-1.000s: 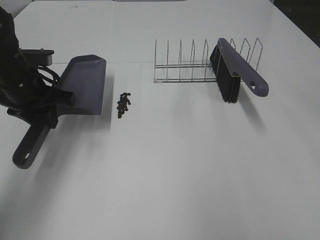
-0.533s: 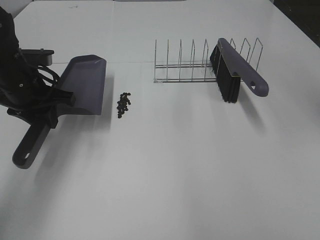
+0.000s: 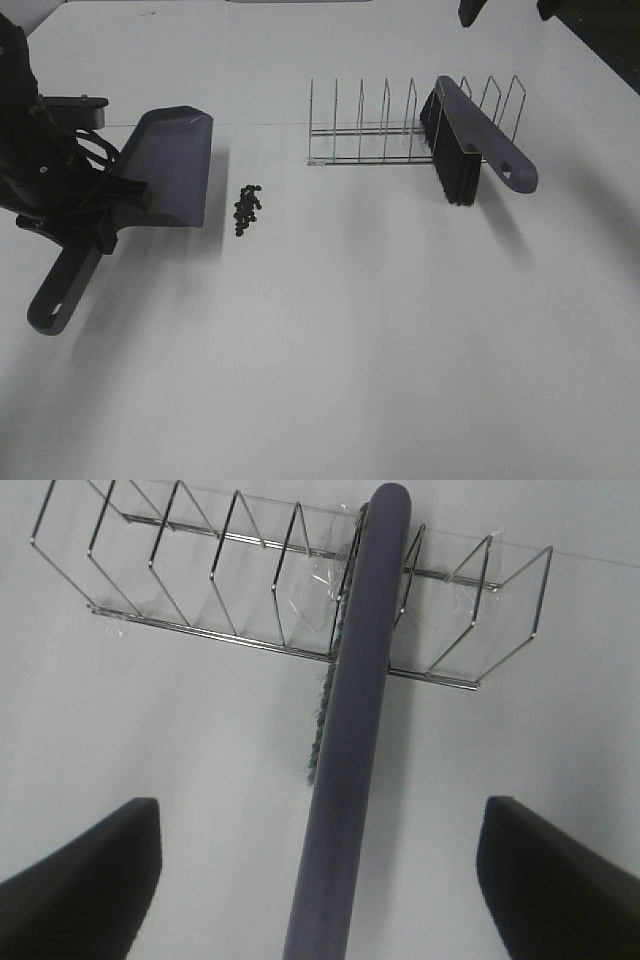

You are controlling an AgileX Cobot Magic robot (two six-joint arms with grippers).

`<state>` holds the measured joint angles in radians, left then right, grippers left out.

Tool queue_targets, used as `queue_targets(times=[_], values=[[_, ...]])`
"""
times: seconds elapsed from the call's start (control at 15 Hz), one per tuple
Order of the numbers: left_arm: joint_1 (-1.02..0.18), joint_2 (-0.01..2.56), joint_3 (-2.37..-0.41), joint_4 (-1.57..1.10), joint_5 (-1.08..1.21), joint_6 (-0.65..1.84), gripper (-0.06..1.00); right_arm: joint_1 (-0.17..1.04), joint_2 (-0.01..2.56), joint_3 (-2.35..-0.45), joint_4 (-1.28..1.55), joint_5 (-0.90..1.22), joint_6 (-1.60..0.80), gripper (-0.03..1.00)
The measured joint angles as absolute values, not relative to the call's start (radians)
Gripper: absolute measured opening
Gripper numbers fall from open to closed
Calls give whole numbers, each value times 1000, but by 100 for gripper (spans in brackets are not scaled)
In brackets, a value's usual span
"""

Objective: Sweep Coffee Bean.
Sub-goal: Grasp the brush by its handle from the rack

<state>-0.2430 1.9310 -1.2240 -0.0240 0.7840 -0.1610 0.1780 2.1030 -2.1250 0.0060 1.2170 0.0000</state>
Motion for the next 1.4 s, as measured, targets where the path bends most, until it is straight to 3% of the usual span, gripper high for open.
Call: queue_targets(times=[0.2, 0.8, 1.13, 1.4], values=[[-243, 1931, -1224, -24, 781, -161, 35, 178, 2224, -2176, -13, 1218, 0, 69], [-243, 1931, -1224, -24, 779, -161, 35, 178, 2377, -2180, -42, 1217, 8, 69], [-243, 1931, -1224, -19, 775, -161, 35, 178, 2446, -2180, -42, 1171, 8, 61], [-243, 1931, -1224, -17, 773, -155, 35, 178, 2447, -2180, -82, 1158, 15, 34]])
